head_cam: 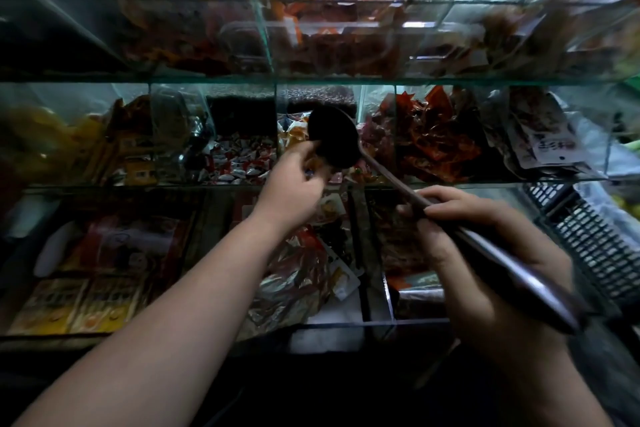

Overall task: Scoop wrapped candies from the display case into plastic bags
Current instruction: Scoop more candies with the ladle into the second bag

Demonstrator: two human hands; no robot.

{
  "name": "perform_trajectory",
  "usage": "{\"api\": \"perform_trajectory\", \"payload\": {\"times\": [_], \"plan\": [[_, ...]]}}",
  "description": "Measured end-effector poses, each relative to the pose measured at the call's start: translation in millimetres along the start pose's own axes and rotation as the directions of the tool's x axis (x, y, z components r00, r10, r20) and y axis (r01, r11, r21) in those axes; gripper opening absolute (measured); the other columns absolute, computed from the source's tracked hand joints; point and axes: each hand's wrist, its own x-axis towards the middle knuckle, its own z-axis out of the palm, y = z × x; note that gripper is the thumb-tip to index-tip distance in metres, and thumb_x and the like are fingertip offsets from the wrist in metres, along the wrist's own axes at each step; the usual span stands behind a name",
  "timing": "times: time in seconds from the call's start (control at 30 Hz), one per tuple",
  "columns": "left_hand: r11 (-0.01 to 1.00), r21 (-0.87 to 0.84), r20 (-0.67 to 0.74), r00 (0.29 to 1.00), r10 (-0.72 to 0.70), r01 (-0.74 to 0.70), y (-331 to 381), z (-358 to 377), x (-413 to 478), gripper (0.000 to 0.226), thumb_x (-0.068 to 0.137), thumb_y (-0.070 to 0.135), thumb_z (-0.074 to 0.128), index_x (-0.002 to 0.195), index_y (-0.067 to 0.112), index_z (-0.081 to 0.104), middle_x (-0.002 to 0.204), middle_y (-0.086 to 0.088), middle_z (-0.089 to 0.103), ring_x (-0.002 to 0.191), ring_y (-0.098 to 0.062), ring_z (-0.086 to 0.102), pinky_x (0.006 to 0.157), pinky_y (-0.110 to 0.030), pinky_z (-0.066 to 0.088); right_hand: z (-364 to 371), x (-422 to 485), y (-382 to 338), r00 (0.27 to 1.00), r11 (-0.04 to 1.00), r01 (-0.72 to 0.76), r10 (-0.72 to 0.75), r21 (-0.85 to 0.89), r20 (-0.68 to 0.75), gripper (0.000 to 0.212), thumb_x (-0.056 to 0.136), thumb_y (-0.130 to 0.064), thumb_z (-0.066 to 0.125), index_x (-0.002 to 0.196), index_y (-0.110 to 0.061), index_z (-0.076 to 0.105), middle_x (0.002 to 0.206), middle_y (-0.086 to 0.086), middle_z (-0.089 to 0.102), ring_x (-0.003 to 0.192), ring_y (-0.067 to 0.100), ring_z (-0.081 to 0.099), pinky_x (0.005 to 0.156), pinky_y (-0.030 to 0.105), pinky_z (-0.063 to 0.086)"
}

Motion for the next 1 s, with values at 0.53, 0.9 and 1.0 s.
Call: {"api": "perform_trajectory", "payload": {"times": [0.53, 0.9, 1.0], "plan": [[0.878, 0.217, -0.260, 0.892, -0.370, 0.427, -111.0, -64.4, -178.6, 0.034, 0.097, 0.022, 0.064, 0.125, 0.029, 0.046, 0.116, 0.009, 0.059, 0.105, -0.017, 0.061, 0.080, -0.027, 0.046, 175.5, 72.4, 80.4, 0.797, 0.940, 0.164, -0.305, -0.299, -0.521, 0.005, 0.085, -0.025, 0.071, 0.086, -0.028, 0.067, 0.079, -0.013, 0.068, 0.076, 0.001, 0.066, 0.068, 0.011, 0.046], [0.899, 0.158, -0.239, 0.899, -0.367, 0.409, -120.3, -60.2, -163.0, 0.044, 0.107, 0.025, 0.038, 0.148, 0.024, 0.050, 0.133, 0.007, 0.065, 0.120, -0.006, 0.062, 0.103, -0.032, 0.051, 202.9, 176.4, 138.5, 0.751, 0.989, -0.002, 0.099, 0.147, -0.653, 0.010, 0.092, -0.026, 0.071, 0.087, -0.017, 0.067, 0.085, -0.011, 0.069, 0.086, 0.011, 0.067, 0.084, 0.029, 0.054], [0.898, 0.172, -0.241, 0.901, -0.360, 0.404, -120.5, -61.9, -159.6, 0.045, 0.106, 0.026, 0.037, 0.149, 0.023, 0.049, 0.135, 0.006, 0.064, 0.123, -0.007, 0.061, 0.105, -0.036, 0.051, 202.1, 180.7, 139.4, 0.765, 0.945, -0.017, 0.222, 0.327, -0.604, 0.018, 0.092, -0.023, 0.071, 0.101, -0.007, 0.073, 0.101, 0.005, 0.075, 0.098, 0.017, 0.070, 0.096, 0.034, 0.055]]}}
